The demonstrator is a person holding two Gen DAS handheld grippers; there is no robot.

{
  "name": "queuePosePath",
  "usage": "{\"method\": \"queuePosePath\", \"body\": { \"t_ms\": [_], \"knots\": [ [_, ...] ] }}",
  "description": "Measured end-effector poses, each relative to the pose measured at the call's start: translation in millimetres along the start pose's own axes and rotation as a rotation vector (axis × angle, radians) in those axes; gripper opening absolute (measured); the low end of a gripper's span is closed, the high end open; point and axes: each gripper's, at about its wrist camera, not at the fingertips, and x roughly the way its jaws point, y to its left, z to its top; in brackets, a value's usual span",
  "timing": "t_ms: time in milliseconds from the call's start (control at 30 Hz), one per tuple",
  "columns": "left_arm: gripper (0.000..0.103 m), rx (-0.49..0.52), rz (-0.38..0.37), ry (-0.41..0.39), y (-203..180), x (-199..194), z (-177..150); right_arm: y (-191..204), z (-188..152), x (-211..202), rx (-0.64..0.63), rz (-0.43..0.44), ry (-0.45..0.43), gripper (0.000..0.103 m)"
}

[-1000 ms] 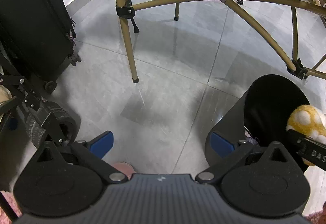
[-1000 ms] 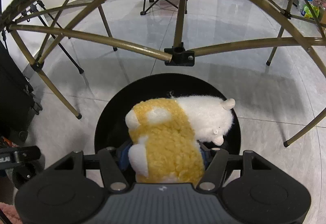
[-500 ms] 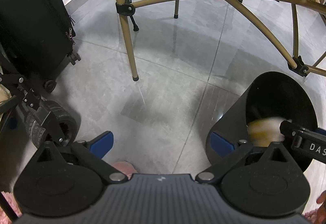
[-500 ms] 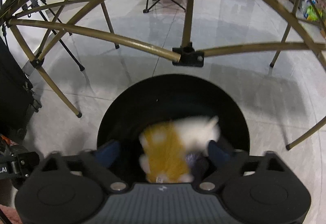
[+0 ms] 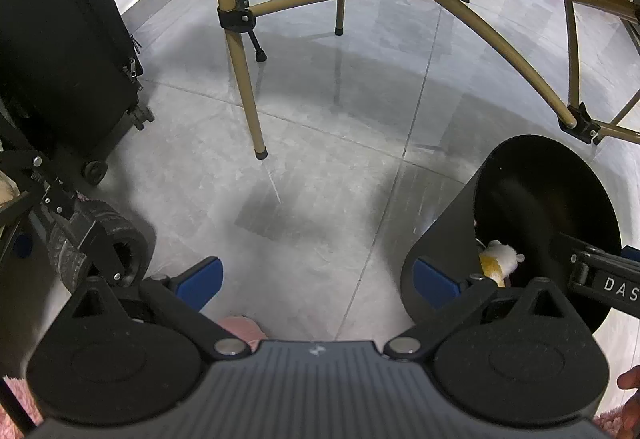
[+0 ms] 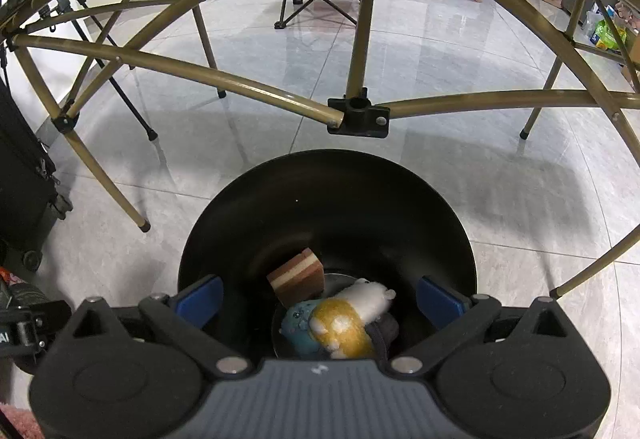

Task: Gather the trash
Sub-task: 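Move the right gripper over the bin and release the plush inside, then raise both grippers back toward the items on the table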

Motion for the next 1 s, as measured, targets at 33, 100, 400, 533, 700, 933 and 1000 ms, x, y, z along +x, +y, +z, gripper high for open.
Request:
{"method": "queuePosePath", "body": {
  "t_ms": [33,100,400,533,700,933,1000],
  "knots": [
    [0.103,0.001,-0.001,0.0,0,0,0,0,0,0,0.0,0.0,-0.001,0.103],
    [0.103,0.002,-0.002,-0.002,-1,-1,-1,0,0,-1,0.001,0.001,-0.004,0.103],
    [0.103,0.004,-0.012,-0.02,-4,-9,-2,-4,-2,-10,0.006,0.003,-0.025,0.103],
    [0.103,0.011,-0.028,-0.036,-7,-16,-4,-4,-3,-19,0.004,0.008,-0.046,0.103],
    [0.103,0.015,-0.051,-0.079,-11,-33,-6,-6,-4,-32,-0.002,0.01,-0.076,0.103],
    [0.103,0.012,-0.064,-0.143,-17,-55,-11,-14,-8,-54,0.004,0.017,-0.118,0.103],
    [0.103,0.007,-0.072,-0.167,-17,-63,-12,-18,-9,-60,0.013,0.019,-0.132,0.103]
  ]
}}
